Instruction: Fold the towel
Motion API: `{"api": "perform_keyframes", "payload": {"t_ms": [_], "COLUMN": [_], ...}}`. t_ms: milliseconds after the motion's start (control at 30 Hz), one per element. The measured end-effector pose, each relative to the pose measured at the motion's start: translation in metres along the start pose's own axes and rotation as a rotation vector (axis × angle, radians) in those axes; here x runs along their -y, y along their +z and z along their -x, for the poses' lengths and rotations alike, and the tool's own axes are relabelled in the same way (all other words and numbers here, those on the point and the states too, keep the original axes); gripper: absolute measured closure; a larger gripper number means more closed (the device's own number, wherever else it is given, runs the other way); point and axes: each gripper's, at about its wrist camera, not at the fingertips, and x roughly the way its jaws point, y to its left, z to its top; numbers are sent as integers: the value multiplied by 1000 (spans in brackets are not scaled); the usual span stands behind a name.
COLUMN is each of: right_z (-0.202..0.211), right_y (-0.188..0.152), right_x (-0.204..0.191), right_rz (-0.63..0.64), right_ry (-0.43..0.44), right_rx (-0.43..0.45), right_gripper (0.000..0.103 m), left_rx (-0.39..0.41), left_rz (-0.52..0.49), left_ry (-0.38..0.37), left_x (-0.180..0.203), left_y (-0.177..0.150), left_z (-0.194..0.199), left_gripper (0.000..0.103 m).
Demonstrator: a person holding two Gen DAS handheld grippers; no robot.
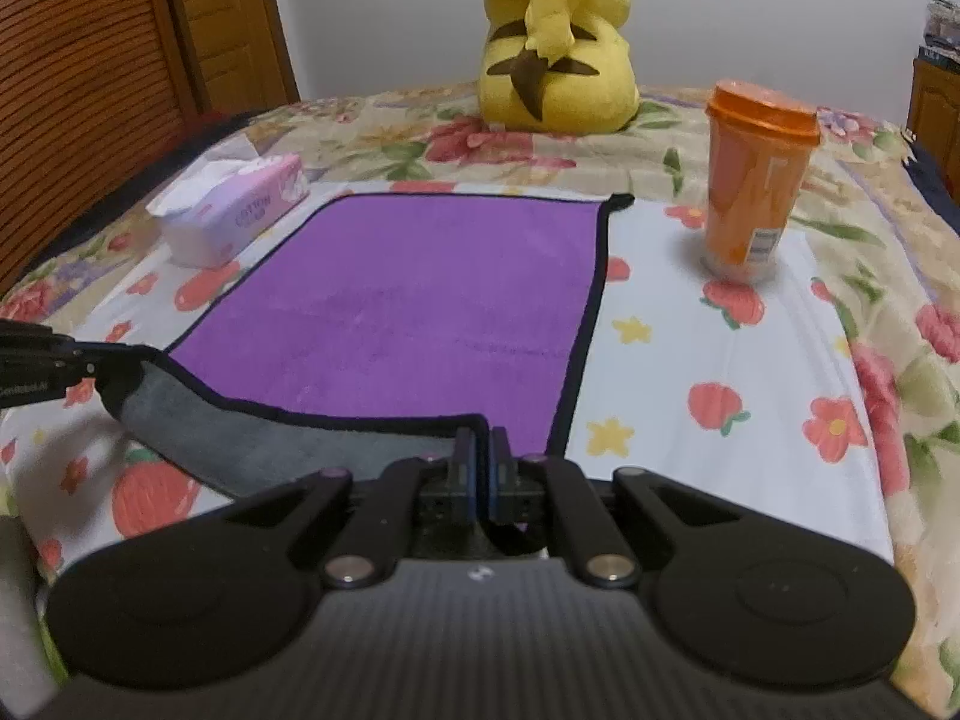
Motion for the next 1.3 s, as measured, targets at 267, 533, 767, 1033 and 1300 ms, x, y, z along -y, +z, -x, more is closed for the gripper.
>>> {"api": "perform_keyframes", "payload": {"t_ms": [267,533,767,1033,1300], "right_z": [7,2,-10,-13,-11], "right_y": [12,21,25,31,41], "right_x": [3,9,12,15,18], "right_rz": [3,7,18,17,19], "right_ry": [10,14,20,39,50], "right_rx": [64,92,89,108,150], "right_gripper": [99,99,99,99,99], "left_rx": [71,103,92,101,133], "left_rz": [5,-10,-16,-22,-15], "left_ry": [-7,-8,-15,-25,-32], "left_x": [1,2,-2,-6,-8], "left_y": [14,27,35,41,52], "left_z": [12,5,-11,-17,-15], "left_gripper": [94,94,94,94,94]}}
